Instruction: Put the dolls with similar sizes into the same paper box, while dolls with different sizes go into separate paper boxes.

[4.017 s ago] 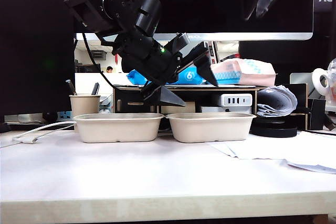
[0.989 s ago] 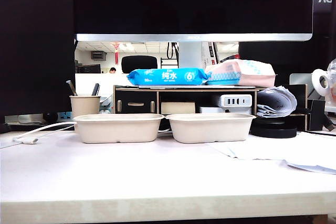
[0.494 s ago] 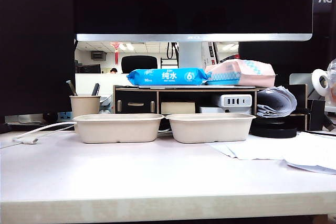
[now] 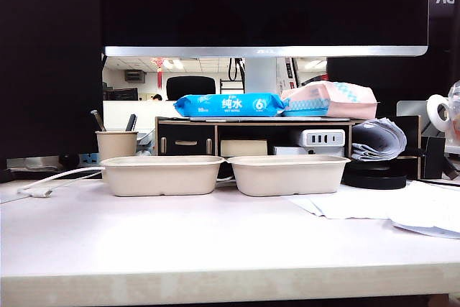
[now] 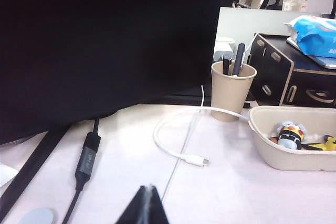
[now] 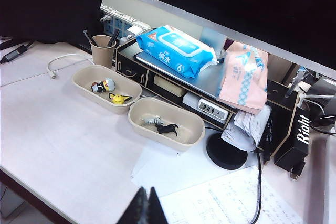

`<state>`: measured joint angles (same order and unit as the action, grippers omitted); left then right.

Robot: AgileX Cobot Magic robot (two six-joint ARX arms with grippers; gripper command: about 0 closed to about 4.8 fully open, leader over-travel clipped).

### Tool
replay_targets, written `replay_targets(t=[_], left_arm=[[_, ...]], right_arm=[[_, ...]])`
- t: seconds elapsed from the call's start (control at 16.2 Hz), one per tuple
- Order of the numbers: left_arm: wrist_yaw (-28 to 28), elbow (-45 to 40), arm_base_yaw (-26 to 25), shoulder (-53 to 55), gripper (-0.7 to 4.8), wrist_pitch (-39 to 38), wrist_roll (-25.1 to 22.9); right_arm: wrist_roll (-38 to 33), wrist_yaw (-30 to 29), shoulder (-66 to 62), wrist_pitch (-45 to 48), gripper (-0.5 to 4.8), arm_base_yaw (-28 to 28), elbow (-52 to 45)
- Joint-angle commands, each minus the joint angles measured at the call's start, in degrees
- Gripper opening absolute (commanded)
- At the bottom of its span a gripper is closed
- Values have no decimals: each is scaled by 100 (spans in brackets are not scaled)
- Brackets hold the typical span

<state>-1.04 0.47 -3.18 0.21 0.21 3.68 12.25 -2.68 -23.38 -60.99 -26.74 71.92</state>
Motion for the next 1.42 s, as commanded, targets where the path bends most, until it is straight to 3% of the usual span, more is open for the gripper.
replay_targets(t=[0.06,0.37,0.49,0.62,0.8,0.87,1.05,1.42], left_arm=[[-28,7,-13,0,-4,59,-24],[-28,7,-13,0,-4,59,-24],[-28,7,-13,0,-4,59,-24],[-28,7,-13,0,-4,57,-24],[-31,7,-13,0,-4,55,-24],[-28,7,-13,0,-4,55,-24],[-28,7,-13,0,-4,52,-24],[-28,7,-13,0,-4,52,-24]], right_arm=[[-26,-2,7,76,-5,2,20],[63,122,24,129,-5,9,-46],[210,861,26,894,-5,234,-739],[109,1305,87,3141,-5,868,-2389],[-199,369,81,6787,-5,1676,-4745],[-474,409,129,7578,-5,1967,-5405],[-929,529,863,7726,-5,2472,-6522],[-1123,96,2138,6837,-5,3051,-6970]])
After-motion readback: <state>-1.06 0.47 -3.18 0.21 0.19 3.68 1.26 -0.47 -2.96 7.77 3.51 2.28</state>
